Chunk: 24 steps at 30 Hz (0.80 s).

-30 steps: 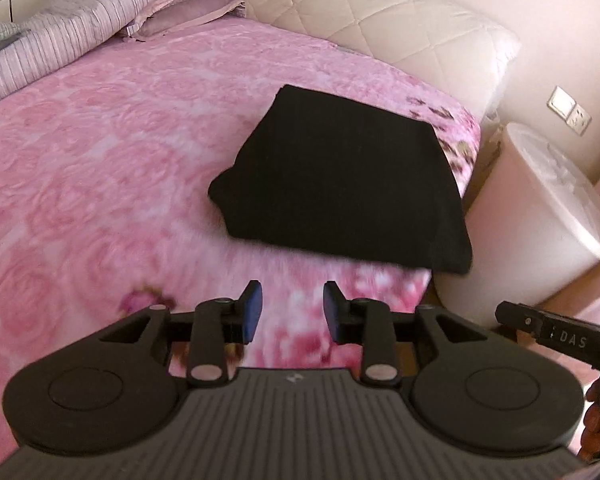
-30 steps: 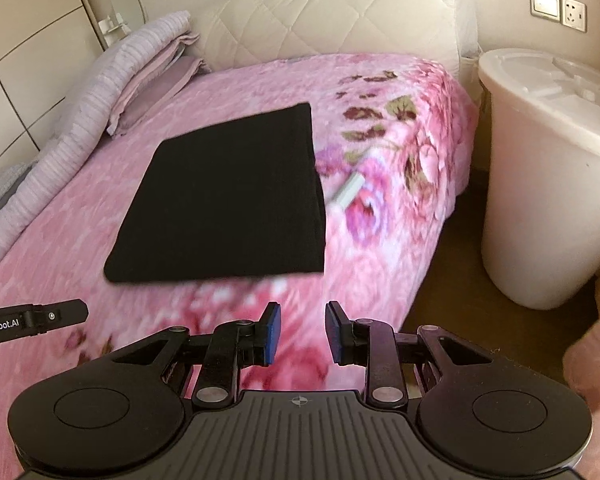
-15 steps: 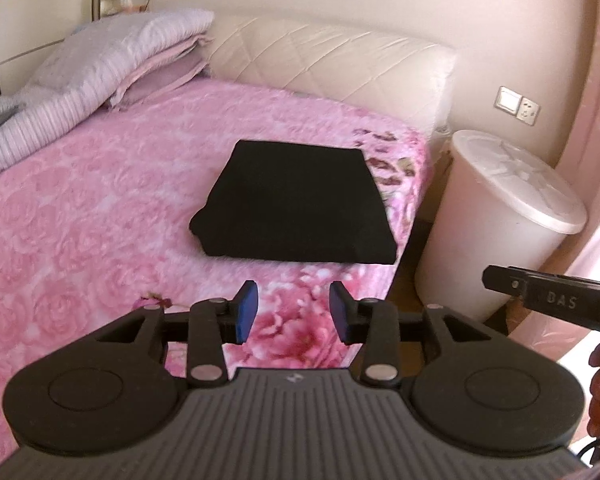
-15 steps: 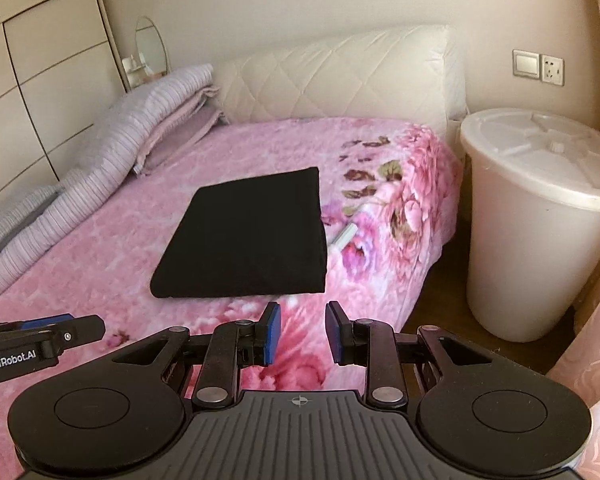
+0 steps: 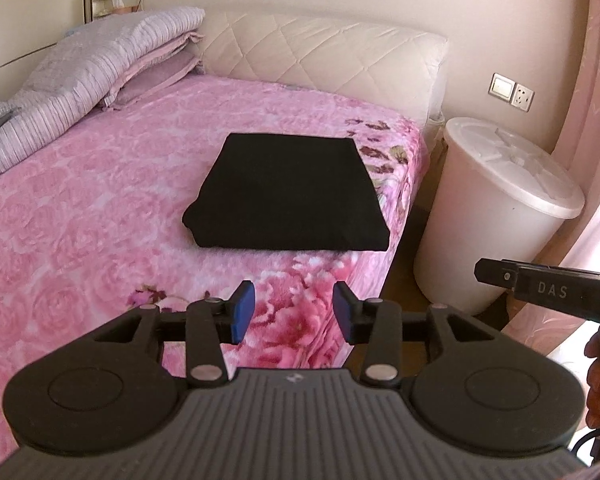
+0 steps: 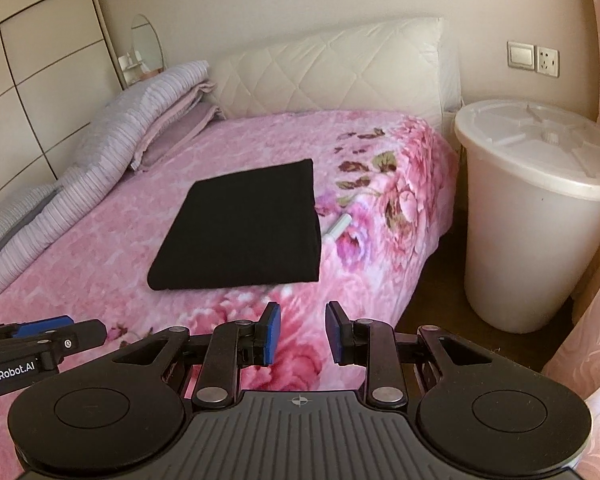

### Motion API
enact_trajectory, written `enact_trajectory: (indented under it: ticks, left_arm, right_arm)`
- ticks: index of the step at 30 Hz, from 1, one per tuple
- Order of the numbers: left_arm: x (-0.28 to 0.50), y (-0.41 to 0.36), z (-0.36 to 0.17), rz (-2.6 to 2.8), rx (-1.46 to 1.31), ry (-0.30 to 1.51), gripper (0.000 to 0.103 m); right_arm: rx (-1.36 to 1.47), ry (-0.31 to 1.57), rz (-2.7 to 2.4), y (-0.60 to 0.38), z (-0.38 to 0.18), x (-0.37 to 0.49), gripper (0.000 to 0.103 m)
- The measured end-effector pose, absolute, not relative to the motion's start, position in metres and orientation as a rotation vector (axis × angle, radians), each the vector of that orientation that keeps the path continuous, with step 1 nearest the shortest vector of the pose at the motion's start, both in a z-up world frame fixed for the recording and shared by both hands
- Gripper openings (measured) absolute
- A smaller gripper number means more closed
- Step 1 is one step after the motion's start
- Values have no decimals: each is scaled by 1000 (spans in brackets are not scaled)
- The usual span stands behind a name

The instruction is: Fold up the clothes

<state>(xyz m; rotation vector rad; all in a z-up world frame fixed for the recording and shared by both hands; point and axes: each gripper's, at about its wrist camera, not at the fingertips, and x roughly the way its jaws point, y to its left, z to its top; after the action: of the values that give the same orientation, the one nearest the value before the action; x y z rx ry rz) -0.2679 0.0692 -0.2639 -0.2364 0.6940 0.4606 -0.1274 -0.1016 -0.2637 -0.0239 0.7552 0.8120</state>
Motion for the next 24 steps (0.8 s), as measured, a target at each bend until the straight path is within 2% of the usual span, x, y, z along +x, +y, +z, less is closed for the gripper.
enact_trajectory:
  ticks: [24]
  left_arm:
    - [-239, 159, -333, 564, -407, 816, 39]
  right_arm:
    - [-193, 860, 807, -28, -316, -84, 29]
